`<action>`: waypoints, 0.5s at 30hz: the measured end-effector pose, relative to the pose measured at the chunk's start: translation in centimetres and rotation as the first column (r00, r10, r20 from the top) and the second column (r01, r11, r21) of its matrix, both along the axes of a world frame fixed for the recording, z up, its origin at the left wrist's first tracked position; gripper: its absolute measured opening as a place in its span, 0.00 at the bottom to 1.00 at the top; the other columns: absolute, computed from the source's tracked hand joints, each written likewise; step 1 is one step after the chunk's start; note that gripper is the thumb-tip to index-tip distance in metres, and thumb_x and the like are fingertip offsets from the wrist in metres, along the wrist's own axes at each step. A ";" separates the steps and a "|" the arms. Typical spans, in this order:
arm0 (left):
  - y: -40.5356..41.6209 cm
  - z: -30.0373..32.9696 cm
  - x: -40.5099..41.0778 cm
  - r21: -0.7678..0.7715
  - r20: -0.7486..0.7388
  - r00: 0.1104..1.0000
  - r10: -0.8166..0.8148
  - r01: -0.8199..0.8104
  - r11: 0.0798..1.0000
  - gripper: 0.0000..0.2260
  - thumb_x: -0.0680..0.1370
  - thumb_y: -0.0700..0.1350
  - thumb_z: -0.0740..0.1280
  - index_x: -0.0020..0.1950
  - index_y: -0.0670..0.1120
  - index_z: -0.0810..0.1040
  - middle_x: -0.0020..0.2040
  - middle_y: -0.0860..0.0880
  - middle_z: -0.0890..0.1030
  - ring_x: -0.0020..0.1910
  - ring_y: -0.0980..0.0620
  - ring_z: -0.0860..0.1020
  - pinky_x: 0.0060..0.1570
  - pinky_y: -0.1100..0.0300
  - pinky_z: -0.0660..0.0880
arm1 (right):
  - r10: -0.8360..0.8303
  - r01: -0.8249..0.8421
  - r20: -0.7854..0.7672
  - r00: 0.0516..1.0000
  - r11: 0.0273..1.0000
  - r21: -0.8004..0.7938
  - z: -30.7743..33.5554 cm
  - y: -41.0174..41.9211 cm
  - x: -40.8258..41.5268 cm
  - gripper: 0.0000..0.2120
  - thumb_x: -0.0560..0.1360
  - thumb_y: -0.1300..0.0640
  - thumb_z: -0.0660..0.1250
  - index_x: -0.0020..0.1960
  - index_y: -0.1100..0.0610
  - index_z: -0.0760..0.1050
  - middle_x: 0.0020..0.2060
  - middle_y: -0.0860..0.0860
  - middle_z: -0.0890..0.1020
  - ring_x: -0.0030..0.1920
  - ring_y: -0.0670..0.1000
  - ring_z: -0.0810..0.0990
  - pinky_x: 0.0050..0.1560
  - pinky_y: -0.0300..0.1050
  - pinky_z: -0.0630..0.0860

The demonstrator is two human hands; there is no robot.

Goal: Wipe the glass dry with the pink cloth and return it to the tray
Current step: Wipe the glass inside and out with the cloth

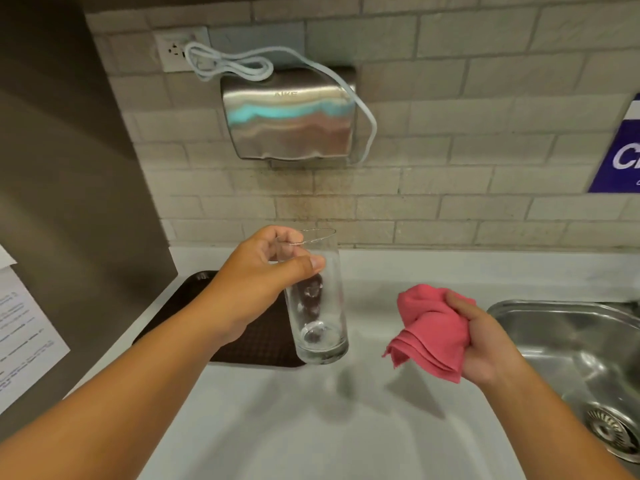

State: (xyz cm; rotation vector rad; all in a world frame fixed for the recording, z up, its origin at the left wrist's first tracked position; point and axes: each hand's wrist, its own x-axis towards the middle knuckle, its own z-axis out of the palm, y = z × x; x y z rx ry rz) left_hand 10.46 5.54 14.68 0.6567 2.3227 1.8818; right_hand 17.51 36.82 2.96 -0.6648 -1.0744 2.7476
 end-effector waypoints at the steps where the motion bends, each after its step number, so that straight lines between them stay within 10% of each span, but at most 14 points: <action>1: -0.1 0.1 0.1 0.005 0.004 1.000 -0.015 0.015 1.000 0.29 0.62 0.59 0.78 0.60 0.49 0.80 0.50 0.52 0.87 0.49 0.58 0.85 0.60 0.55 0.75 | -0.010 0.009 -0.028 1.000 1.000 -0.002 0.7 -0.5 0.4 0.14 0.75 0.51 0.72 0.56 0.59 0.84 0.44 0.60 0.90 0.39 0.57 0.91 0.40 0.56 0.88; 15: -1.4 1.8 1.5 0.176 0.063 0.993 -0.098 0.085 0.981 0.18 0.63 0.61 0.77 0.47 0.53 0.84 0.44 0.53 0.87 0.52 0.52 0.83 0.56 0.53 0.77 | 0.095 0.029 -0.384 0.918 0.952 0.304 8.5 -11.2 4.9 0.31 0.79 0.36 0.61 0.71 0.57 0.77 0.64 0.59 0.86 0.64 0.57 0.86 0.62 0.59 0.83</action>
